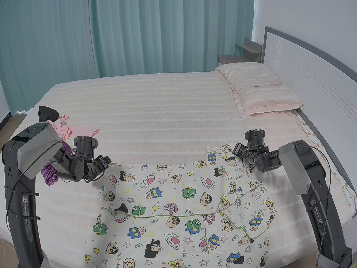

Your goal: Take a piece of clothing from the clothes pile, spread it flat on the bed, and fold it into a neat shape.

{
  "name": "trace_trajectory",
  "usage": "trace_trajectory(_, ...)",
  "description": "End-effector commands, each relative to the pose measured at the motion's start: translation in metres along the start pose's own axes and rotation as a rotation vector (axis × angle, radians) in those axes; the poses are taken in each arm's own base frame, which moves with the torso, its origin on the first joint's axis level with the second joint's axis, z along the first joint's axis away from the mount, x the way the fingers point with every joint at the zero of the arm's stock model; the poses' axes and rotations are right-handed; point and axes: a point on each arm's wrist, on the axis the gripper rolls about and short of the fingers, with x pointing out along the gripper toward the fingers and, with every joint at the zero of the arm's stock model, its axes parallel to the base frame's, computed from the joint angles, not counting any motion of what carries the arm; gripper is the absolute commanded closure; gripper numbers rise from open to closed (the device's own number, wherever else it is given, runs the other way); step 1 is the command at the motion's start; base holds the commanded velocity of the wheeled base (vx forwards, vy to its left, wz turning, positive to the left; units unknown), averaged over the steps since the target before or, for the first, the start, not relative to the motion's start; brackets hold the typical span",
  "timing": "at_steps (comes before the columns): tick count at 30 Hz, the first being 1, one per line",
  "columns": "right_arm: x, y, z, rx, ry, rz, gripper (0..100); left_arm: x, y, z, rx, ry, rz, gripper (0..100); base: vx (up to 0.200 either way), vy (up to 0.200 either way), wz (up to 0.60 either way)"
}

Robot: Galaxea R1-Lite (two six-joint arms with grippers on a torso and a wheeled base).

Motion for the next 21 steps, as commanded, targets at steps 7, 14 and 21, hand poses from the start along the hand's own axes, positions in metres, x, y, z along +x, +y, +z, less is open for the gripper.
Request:
trace_trajectory(7,-0.019,0.016,0.036,0.046,-0.059,0.036,0,-0.002,0.001,-0.001,-0.007,-0.039,-0.041,0,0.000,0.000,0.00)
trace_trajectory(14,-0.025,0.015,0.052,0.056,-0.094,0.039,0,-0.004,0.000,0.003,-0.011,-0.057,-0.051,0,0.000,0.000,0.00)
trace_trajectory(21,-0.088,0.002,0.076,0.060,-0.012,0.057,0,-0.036,-0.009,0.028,-0.023,-0.096,-0.125,0,0.000,0.000,0.00)
